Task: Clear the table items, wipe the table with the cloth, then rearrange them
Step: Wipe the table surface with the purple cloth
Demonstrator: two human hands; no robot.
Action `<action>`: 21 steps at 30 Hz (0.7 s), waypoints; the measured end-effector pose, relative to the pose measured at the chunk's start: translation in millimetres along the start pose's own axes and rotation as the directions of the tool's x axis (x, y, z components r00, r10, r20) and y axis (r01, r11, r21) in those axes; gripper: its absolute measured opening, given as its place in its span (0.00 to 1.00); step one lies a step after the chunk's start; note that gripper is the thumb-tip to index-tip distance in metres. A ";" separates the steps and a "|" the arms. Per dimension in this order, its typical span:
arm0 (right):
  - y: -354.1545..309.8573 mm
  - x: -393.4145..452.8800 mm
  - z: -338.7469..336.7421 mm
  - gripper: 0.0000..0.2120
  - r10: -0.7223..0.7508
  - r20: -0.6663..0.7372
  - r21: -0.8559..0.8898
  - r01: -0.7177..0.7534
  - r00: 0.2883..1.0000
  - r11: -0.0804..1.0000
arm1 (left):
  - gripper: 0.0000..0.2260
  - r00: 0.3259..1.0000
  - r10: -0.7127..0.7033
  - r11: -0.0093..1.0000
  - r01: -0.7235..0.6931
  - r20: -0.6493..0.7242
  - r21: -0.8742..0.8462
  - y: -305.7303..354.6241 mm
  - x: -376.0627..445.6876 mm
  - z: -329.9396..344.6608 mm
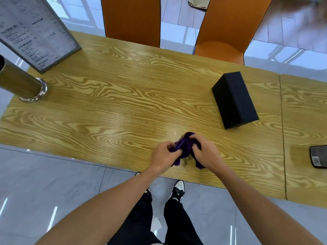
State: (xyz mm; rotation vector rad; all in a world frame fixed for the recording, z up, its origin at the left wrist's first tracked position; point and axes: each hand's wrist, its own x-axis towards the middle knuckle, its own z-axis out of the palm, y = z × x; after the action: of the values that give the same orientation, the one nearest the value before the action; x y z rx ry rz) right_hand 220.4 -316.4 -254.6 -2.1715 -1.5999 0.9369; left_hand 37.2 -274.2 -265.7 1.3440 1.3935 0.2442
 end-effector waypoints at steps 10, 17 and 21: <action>-41.0 133.1 -18.5 0.12 0.124 0.016 0.110 -0.125 0.992 0.986 | 0.13 0.956 -0.038 0.997 0.058 -0.290 0.060 35.2 98.0 -41.7; -22.4 133.6 4.6 0.14 -0.125 -0.065 -0.329 0.097 0.990 0.939 | 0.24 0.881 0.453 0.676 -0.237 -0.140 0.698 20.6 105.6 -42.0; -6.7 127.3 0.1 0.20 -0.280 0.091 -0.360 0.293 0.956 0.886 | 0.20 0.889 0.428 0.667 -0.432 0.163 0.607 11.8 104.8 -41.7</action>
State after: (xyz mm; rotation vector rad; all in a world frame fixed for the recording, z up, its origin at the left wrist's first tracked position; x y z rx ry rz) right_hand 237.5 -196.1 -292.9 -2.0591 -2.1925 0.6263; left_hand 40.5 -165.9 -299.2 2.2496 1.1637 0.0742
